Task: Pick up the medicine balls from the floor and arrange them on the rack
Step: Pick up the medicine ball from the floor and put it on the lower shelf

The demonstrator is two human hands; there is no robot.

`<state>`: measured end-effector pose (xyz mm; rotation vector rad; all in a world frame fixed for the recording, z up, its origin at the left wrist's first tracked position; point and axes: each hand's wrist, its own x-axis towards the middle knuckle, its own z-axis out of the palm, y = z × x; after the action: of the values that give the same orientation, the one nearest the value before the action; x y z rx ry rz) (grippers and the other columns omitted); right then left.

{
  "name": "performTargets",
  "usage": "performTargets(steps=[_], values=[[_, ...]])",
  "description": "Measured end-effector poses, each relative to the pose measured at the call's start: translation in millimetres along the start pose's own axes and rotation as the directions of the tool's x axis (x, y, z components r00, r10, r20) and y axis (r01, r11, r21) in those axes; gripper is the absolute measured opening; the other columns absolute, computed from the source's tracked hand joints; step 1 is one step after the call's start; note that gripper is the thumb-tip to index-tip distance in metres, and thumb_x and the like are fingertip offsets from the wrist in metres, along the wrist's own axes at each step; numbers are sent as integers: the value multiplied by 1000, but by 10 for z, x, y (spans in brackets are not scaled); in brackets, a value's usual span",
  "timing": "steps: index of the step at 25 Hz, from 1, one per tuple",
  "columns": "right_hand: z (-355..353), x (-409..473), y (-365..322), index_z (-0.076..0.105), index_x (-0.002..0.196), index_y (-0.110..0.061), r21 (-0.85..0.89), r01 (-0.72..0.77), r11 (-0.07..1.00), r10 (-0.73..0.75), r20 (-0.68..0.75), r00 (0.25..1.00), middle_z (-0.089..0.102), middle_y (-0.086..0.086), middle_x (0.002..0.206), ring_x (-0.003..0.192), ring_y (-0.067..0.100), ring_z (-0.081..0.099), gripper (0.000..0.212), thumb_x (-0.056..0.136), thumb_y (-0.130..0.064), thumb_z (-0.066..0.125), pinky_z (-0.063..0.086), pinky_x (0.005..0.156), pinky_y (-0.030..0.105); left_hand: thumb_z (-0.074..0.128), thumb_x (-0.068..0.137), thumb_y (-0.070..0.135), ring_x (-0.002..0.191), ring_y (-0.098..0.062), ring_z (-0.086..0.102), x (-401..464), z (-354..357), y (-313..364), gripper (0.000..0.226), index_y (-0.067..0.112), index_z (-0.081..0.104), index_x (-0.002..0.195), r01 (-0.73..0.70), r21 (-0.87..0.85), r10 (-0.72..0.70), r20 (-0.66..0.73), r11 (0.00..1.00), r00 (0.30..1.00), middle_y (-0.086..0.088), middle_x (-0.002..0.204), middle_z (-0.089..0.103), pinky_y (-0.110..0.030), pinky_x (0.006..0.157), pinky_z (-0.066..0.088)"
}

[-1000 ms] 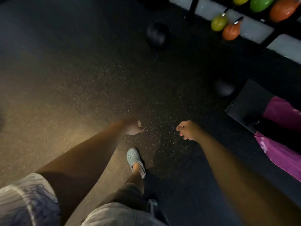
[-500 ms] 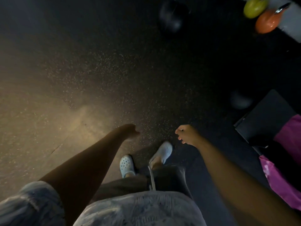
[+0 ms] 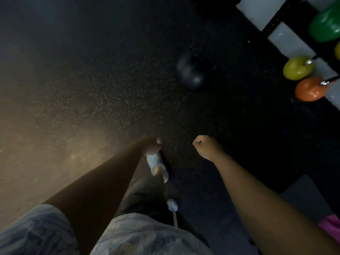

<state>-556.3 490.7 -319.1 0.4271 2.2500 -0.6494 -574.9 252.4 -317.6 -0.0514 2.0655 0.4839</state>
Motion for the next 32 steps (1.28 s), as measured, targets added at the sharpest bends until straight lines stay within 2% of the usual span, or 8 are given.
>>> performTargets(steps=[3,6,12,16,20,26,30,32], values=[[-653,721,-176,71,124,-14,-28,13,1000,-14,-20,1000,72,11,123,98,23,63,31,106,-26,49,49,81,33,51,110,24,140,-30,59,631,-646,481,43,12,61,150,3,-4,-3,2,1000,1000,-16,150,63,-41,112,46],[-1318,1533,-371,68,122,-18,-6,13,1000,-13,-20,1000,70,8,121,93,18,61,25,105,-27,53,50,80,33,55,109,24,139,-31,60,1283,-1289,920,43,15,59,151,51,-56,-52,-20,997,998,-16,150,62,-41,110,49],[-2520,2956,-699,50,146,-24,22,38,999,-37,-40,999,49,10,148,110,24,58,45,102,-34,56,52,85,39,60,104,28,136,-38,61,2322,-2344,1721,54,15,51,155,94,-147,-117,-162,985,980,-18,153,58,-47,107,55],[-3051,4086,-810,43,153,-23,0,60,998,-60,5,998,39,13,158,129,34,57,58,100,-39,61,46,83,38,64,100,43,147,-43,51,3254,-2824,2230,77,14,34,166,181,-244,-232,-199,953,952,-21,166,43,-55,115,50],[-3164,5293,-817,35,159,-24,19,37,999,-38,24,999,35,14,159,130,37,56,70,98,-51,58,50,88,41,69,96,47,150,-44,47,4359,-3033,2368,87,16,30,168,205,-386,-298,-197,899,934,-20,170,35,-54,116,46],[-2725,7079,-684,33,160,-28,16,-45,999,45,-5,999,34,12,161,136,40,50,79,94,-70,44,51,103,55,63,96,64,148,-43,49,6171,-3000,1909,87,15,37,164,232,-575,-394,-173,785,903,-21,169,36,-55,120,46],[-2434,7778,-648,36,159,-32,112,-132,985,139,-58,989,39,11,161,140,42,47,90,87,-86,32,46,109,57,47,91,85,155,-40,43,6873,-2745,1708,101,18,36,167,208,-744,-431,-119,635,894,-19,172,39,-53,124,38],[-2351,7932,-621,38,158,-35,204,-163,965,181,-74,981,42,9,162,143,41,46,97,81,-92,29,44,112,57,44,88,90,155,-39,42,7091,-2609,1697,105,21,37,167,228,-839,-460,-30,494,888,-16,172,40,-55,120,37]])
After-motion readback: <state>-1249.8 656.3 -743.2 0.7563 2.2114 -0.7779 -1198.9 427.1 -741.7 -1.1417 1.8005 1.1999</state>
